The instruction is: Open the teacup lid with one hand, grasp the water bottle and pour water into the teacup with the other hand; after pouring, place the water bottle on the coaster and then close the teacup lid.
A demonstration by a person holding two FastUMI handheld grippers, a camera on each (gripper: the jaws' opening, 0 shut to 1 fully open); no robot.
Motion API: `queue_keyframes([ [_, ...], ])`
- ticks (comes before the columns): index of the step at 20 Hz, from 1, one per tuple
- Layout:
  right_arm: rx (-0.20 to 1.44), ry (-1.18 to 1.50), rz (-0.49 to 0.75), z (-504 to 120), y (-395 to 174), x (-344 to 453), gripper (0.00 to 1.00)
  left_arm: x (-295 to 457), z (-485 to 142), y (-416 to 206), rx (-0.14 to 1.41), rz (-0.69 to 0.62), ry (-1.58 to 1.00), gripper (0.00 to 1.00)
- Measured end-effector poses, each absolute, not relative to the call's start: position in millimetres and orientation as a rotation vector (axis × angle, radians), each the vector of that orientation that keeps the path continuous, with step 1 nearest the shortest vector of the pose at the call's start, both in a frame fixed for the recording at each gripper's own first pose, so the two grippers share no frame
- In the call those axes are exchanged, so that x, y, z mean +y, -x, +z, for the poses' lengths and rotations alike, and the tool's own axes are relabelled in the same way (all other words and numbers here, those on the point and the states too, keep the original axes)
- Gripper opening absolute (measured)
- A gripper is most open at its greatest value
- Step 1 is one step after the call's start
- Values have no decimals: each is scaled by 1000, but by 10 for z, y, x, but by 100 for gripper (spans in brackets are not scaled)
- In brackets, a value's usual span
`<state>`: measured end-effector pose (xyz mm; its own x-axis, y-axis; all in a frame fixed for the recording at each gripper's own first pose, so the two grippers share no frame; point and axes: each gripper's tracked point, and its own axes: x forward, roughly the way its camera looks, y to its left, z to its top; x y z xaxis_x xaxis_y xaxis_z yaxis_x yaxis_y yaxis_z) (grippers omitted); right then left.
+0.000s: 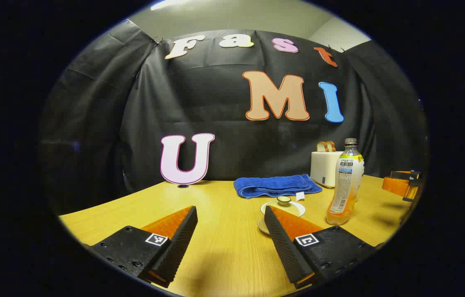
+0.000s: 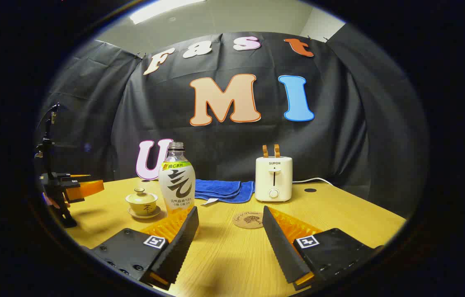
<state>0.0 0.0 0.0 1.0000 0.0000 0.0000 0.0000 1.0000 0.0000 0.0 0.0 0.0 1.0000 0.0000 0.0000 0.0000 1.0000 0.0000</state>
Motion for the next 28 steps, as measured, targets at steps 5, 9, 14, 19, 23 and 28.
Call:
queue_keyframes([
  [5, -3, 1, -12, -4, -1, -2, 98, 31, 1, 9, 0, 21, 0, 95],
  [9, -3, 1, -16, -10, 6, -14, 96, 34, -12, 6, 1, 27, 0, 95],
  [14, -3, 1, -16, -7, -2, -16, 98, 35, -16, 10, 0, 28, 0, 95],
  [19, -4, 1, -15, -14, -1, -17, 96, 31, -13, 6, 0, 29, 1, 95],
  [23, -4, 2, -15, -14, -1, -17, 96, 29, -15, 3, 1, 28, 1, 95],
  [28, -4, 2, -15, -12, -6, -21, 97, -69, -12, -8, -4, -17, 3, 96],
])
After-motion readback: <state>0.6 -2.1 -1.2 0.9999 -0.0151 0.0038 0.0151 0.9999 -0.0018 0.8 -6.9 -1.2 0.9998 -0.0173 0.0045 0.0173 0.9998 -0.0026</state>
